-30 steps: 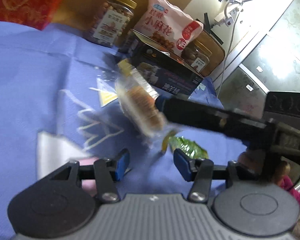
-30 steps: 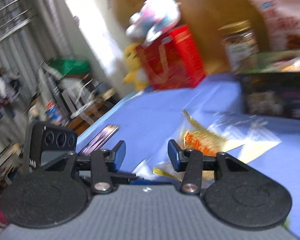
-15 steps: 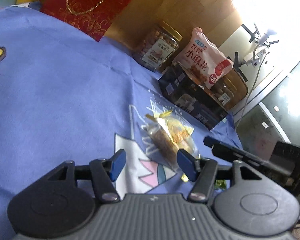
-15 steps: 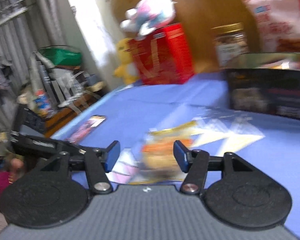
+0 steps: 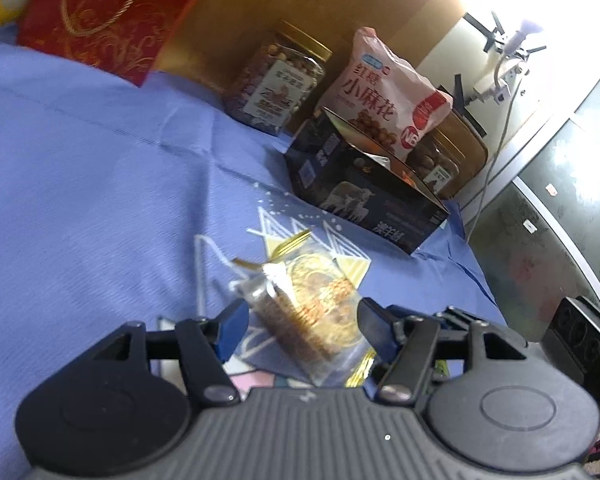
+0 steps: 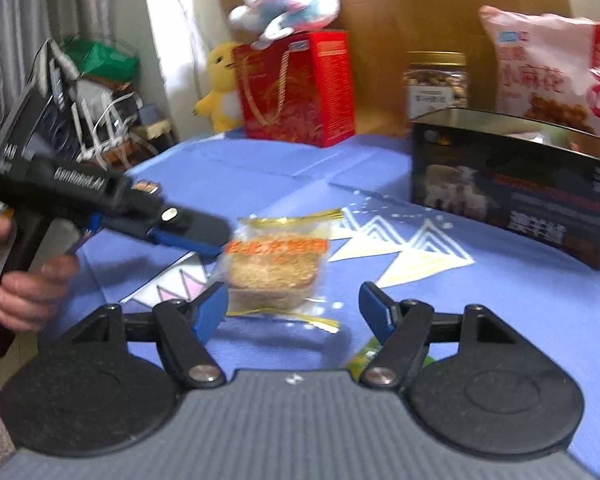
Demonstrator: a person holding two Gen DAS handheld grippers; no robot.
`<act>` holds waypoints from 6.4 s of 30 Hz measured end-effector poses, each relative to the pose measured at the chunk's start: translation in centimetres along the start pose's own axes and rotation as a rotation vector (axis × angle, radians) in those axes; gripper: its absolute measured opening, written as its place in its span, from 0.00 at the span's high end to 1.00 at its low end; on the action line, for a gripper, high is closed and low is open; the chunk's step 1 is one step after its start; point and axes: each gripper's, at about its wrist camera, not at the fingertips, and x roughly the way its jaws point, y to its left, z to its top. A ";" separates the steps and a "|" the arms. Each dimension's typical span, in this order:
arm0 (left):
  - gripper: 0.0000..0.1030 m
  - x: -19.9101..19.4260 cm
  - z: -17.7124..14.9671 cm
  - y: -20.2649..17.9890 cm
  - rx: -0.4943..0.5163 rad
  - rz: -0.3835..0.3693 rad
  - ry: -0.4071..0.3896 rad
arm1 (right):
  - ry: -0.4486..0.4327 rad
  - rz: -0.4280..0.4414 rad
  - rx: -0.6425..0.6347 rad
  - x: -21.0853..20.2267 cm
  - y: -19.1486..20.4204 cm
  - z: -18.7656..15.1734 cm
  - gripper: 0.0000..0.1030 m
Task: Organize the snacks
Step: 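Grasp the clear golden cake bag with the left gripper, then hold the cake bag in the left gripper and settle the grip, then lift the cake bag into the black tin and open the left gripper, then grasp the green snack packet on the cloth with the left gripper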
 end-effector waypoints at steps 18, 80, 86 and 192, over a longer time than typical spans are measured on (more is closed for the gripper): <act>0.35 5.0 2.9 -2.7 0.163 0.060 0.049 | 0.061 -0.047 -0.060 1.0 0.7 0.1 0.18; 0.28 3.1 -0.4 -3.9 0.102 0.025 0.074 | 0.036 -0.055 -0.024 -0.5 0.0 -0.6 0.09; 0.29 2.9 -0.4 -3.6 0.090 0.017 0.073 | 0.030 -0.065 -0.040 -0.7 0.2 -0.6 0.09; 0.46 8.3 6.7 -11.6 0.360 0.025 -0.013 | -0.129 -0.206 0.093 -6.3 -10.4 0.6 0.28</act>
